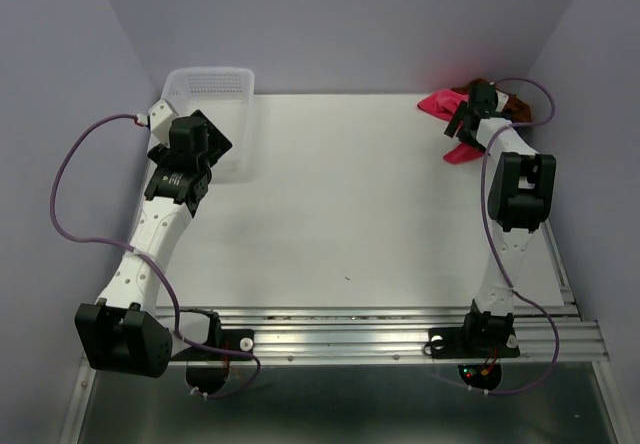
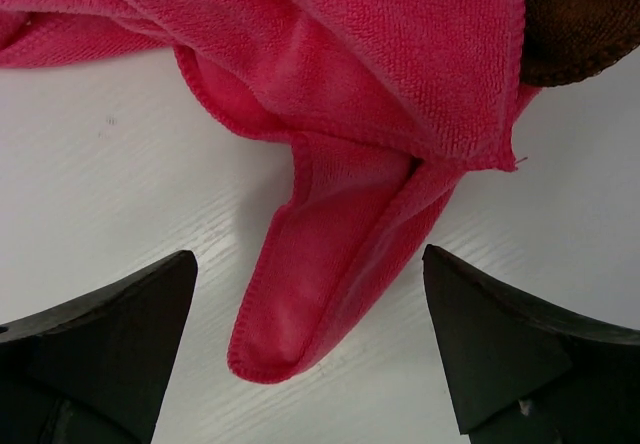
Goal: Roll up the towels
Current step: Grab a towel with the right arm
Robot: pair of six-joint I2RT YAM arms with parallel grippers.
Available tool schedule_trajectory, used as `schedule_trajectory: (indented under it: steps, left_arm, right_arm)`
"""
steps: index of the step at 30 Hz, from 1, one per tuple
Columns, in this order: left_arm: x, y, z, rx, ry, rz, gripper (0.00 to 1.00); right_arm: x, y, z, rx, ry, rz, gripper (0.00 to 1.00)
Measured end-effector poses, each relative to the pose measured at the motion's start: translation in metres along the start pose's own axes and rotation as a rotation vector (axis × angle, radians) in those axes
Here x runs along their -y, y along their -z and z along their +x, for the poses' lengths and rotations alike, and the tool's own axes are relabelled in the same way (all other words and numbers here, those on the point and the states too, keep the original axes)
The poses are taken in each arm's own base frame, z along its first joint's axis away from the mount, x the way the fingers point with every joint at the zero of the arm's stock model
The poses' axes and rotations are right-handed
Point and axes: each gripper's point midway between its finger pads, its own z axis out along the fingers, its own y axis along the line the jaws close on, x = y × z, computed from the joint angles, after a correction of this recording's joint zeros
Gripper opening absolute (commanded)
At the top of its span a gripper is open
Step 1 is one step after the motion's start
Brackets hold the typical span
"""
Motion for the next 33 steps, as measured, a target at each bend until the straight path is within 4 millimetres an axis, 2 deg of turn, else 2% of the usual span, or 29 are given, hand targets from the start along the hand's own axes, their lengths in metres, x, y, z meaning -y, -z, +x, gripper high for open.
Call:
schedule_trajectory:
  steps: [4,7,8,11,12,13,14,20,23,27,31,33]
  left_arm:
    - [-0.001,0.0,0.001,-0.002,-0.001,-0.001,0.99]
    - [-0.001,0.0,0.001,-0.001,-0.002,-0.004,0.99]
    - [-0.002,0.0,0.001,0.0,-0.002,-0.006,0.99]
    - [-0.002,-0.001,0.001,0.002,-0.002,-0.008,0.99]
    - [-0.002,-0.001,0.001,0.002,-0.002,-0.009,0.99]
    - [-0.002,-0.001,0.001,0.002,-0.002,-0.009,0.99]
    - [-0.002,-0.001,0.001,0.002,-0.002,-0.009,0.99]
    - [-0.002,-0.001,0.001,0.002,-0.002,-0.01,0.99]
    - [-0.002,-0.001,0.001,0.001,-0.003,-0.01,0.99]
    - [-0.002,-0.001,0.001,0.002,-0.002,-0.009,0.99]
    - [-0.002,0.0,0.0,0.002,-0.001,-0.007,0.99]
    - [-0.002,0.0,0.0,0.003,-0.001,-0.006,0.99]
  right_arm:
    - [0.003,-0.014,0.001,-0.005,-0.005,0.017,0.92]
    - [0.007,-0.021,0.008,-0.021,-0.003,0.028,0.76]
    - [0.007,-0.023,0.01,-0.026,-0.005,0.031,0.62]
    - [0.011,-0.027,0.014,-0.034,-0.004,0.043,0.39]
    - [0.011,-0.027,0.015,-0.036,-0.001,0.044,0.24]
    - [0.011,-0.027,0.015,-0.036,-0.002,0.044,0.18]
    - [0.011,-0.027,0.015,-0.036,0.001,0.045,0.01]
    - [0.006,-0.025,0.012,-0.038,0.025,0.011,0.01]
    - [0.0,-0.017,0.006,-0.036,0.035,-0.031,0.01]
    - [-0.014,0.013,-0.028,0.022,0.03,-0.113,0.01]
    - [-0.029,0.067,-0.09,0.158,0.006,-0.213,0.01]
    - [-0.034,0.091,-0.114,0.217,-0.002,-0.252,0.01]
